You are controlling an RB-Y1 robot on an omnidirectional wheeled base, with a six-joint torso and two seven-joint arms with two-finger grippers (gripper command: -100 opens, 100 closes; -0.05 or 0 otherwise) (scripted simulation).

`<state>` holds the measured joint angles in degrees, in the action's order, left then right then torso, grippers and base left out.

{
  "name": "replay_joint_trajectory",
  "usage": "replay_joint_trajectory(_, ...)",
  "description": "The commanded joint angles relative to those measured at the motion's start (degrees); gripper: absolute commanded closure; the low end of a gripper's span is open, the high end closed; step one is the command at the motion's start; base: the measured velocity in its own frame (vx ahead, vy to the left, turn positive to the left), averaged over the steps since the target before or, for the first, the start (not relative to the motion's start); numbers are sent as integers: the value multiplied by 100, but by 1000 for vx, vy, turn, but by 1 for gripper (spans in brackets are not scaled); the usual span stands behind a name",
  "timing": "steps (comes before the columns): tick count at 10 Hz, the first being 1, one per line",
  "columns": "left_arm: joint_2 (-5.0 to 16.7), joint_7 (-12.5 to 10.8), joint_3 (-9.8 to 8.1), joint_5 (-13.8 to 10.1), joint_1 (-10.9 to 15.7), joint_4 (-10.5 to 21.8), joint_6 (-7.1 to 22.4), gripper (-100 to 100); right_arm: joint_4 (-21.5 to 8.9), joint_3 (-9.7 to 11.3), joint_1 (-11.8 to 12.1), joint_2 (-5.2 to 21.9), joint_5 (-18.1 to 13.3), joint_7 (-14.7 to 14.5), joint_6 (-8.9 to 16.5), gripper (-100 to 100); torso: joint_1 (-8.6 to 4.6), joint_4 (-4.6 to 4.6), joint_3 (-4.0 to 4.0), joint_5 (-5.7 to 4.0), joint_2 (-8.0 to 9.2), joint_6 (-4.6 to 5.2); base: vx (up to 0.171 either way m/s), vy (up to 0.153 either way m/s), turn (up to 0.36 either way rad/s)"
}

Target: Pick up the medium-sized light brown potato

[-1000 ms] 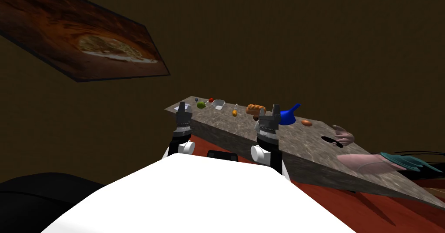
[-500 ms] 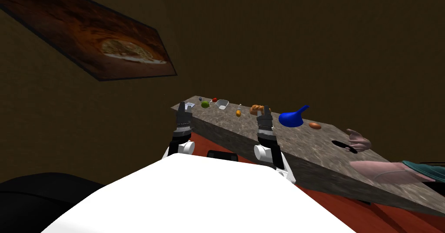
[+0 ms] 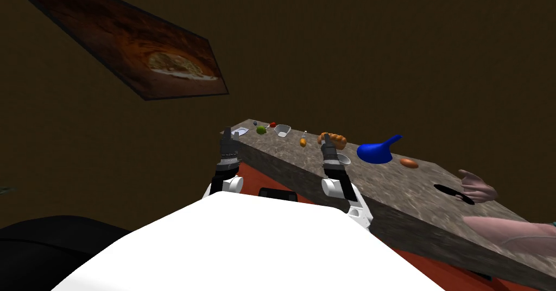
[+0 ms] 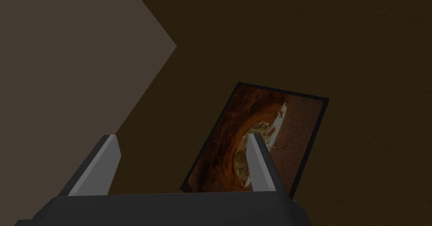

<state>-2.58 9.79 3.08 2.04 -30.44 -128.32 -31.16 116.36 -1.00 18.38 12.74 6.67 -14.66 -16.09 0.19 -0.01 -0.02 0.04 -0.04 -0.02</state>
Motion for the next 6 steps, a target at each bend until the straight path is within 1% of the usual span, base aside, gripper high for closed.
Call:
replay_joint_trajectory(1,0,0,0,0,0,0,0,0,-81,-41,-19,110,28,-101,192,-100,0,0,0,0,0,0,7,50,75)
replay_joint_trajectory(2,0,0,0,0,-1,0,0,0,-301,-135,-157,329,87,-299,412,-100,-2,0,0,0,1,3,4,53,133)
replay_joint_trajectory(3,0,0,0,0,0,0,0,0,-301,-135,-157,329,87,-299,494,-100,-2,0,0,0,0,0,4,41,77)
replay_joint_trajectory(4,0,0,-1,0,-1,0,0,0,-533,-232,-300,556,151,-508,735,-100,-5,0,1,-1,2,3,3,53,149)
replay_joint_trajectory(5,0,0,0,0,0,0,0,0,-533,-232,-300,556,151,-508,814,-100,-2,0,1,0,3,2,1,49,74)
replay_joint_trajectory(6,0,0,-1,0,-1,0,0,0,-741,-330,-444,789,221,-728,1053,-100,-2,0,2,0,4,3,4,72,173)
